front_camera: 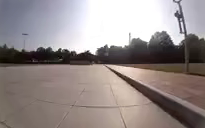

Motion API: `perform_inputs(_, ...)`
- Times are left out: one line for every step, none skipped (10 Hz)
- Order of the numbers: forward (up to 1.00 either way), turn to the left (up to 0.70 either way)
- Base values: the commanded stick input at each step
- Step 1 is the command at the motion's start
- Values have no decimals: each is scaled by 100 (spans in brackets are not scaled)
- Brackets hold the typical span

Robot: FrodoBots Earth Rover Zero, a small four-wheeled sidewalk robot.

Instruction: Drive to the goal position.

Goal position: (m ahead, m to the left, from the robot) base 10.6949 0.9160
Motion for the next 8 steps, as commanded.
perform_inputs(70,1)
perform_inputs(70,1)
perform_inputs(70,1)
perform_inputs(70,1)
perform_inputs(70,1)
perform_inputs(70,1)
perform_inputs(70,1)
perform_inputs(70,1)
